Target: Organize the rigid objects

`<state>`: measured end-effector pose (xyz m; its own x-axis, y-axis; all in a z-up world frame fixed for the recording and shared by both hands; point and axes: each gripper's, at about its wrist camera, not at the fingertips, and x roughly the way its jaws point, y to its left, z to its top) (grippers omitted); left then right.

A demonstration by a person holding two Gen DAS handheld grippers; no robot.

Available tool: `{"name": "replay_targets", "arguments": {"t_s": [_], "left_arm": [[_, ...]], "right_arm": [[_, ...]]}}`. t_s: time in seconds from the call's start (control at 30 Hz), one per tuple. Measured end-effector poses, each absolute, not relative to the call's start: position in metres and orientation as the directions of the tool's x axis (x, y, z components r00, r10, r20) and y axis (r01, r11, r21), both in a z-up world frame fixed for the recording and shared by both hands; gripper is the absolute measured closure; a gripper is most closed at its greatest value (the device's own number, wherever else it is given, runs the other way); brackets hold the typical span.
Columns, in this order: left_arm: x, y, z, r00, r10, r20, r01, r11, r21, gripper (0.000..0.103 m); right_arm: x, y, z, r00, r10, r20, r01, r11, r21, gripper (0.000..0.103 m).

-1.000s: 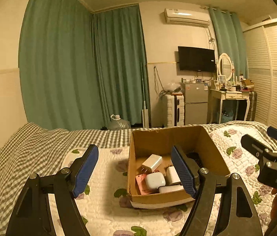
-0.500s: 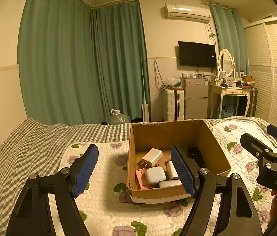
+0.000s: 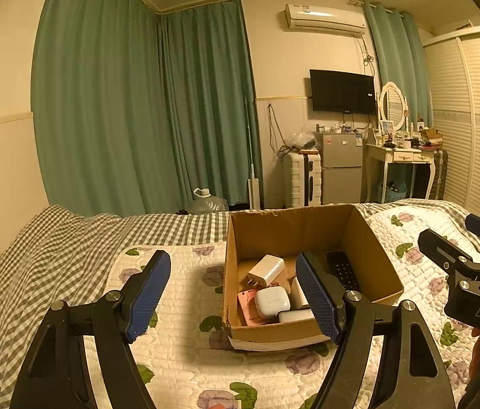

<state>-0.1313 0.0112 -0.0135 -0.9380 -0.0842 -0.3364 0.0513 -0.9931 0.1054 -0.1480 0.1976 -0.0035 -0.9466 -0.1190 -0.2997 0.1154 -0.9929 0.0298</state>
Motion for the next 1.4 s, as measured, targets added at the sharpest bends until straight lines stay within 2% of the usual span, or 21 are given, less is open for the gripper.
{"name": "replay_targets", "arguments": {"t_s": [1.4], "left_arm": [[-0.132, 0.0157, -0.0199, -0.932, -0.084, -0.354, 0.049, -0.993, 0.107, 0.024]], "right_arm": [[-0.1521, 0.1923, -0.0108, -0.939, -0.108, -0.327, 0.107, -0.994, 0.02, 0.0]]}}
